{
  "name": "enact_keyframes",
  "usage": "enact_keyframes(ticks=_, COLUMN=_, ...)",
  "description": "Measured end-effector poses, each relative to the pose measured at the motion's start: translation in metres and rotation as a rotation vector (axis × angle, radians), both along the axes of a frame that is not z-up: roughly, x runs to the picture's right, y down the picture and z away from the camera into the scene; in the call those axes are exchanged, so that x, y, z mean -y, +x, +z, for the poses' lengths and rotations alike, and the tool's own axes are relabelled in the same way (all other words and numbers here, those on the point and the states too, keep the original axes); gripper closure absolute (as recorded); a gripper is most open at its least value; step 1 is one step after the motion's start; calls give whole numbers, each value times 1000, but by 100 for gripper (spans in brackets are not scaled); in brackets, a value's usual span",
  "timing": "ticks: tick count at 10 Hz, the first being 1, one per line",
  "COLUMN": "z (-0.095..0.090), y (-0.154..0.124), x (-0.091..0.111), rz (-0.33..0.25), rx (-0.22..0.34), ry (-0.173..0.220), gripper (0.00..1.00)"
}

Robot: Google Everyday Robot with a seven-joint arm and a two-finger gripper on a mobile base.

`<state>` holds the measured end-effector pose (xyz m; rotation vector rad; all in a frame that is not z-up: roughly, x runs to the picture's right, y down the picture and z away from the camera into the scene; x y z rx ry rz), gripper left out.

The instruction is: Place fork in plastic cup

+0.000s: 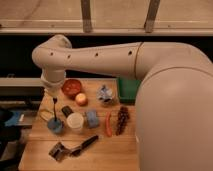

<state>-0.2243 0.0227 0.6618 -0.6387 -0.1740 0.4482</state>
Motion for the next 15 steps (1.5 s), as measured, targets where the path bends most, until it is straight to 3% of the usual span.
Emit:
enact_keyframes(ticks=3, z=5, y=-9, x=-18, rz=-24, rx=13, ry=-38, gripper=100)
enact_keyframes(ticks=7, z=12, y=-19, x=-22, rz=-35, rx=25, ry=-61, gripper=100)
enact_keyframes(ticks=15, z=50, y=-29, x=-30, rz=-49, rx=8, ry=-118, gripper=100)
